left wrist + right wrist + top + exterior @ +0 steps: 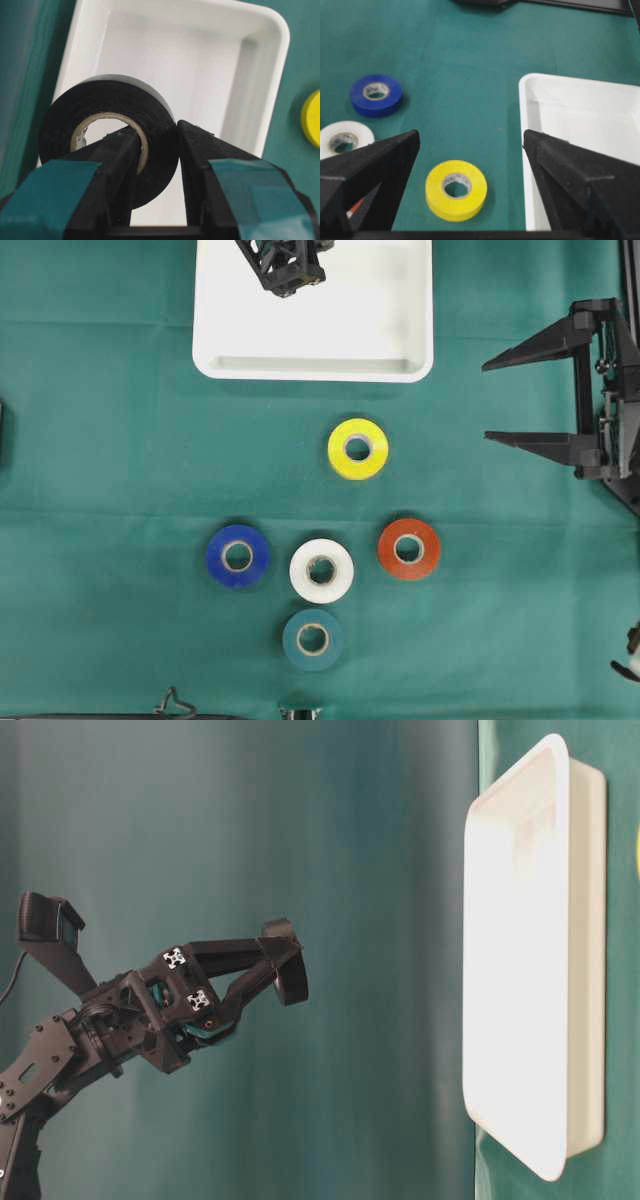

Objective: Pick up the tape from a random location and place it into the white case.
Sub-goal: 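Lower the black tape roll into the white tray and open left gripper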

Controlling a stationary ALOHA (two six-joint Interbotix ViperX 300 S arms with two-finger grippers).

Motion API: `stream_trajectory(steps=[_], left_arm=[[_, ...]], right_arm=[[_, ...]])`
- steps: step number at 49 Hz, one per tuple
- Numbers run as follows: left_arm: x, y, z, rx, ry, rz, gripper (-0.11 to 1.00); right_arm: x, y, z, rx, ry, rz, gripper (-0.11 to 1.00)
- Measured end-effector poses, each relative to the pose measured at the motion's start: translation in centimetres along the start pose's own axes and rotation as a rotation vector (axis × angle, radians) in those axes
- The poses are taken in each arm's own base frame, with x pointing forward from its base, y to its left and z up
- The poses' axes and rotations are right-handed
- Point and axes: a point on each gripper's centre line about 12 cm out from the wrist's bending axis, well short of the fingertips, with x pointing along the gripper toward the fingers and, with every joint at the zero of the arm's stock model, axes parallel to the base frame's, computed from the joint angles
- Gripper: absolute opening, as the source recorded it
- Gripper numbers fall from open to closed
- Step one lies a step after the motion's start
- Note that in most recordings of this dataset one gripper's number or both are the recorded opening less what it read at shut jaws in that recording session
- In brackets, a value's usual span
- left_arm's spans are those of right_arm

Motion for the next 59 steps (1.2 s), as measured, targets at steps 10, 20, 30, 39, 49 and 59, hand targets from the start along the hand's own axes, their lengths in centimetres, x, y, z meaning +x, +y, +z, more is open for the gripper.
stream_trajectory(steps=[10, 20, 30, 39, 49, 59], left_arm=[[0.0, 0.0, 0.0, 0.000, 0.000, 0.000, 0.19], [0.1, 0.0, -0.2, -0.001, 0.003, -0.002, 0.19], [2.6, -0.4, -2.1, -0.003, 0.027, -0.007, 0.19], [6.3, -0.8, -4.4, 0.000, 0.040, -0.011, 0.19], [9.8, -1.1, -6.1, -0.006, 0.040, -0.013, 0.19], [12.4, -1.4, -7.4, -0.004, 0.076, -0.019, 0.19]], right_arm=[[0.0, 0.0, 0.0, 0.000, 0.000, -0.001, 0.93], [0.0, 0.0, 0.0, 0.000, -0.002, 0.000, 0.93], [0.2, 0.0, -0.2, 0.000, 0.011, 0.000, 0.93], [0.3, 0.0, -0.4, 0.000, 0.018, -0.001, 0.93], [0.4, 0.0, -0.3, 0.000, 0.020, -0.001, 0.93], [0.4, 0.0, -0.4, 0.000, 0.020, -0.002, 0.93]])
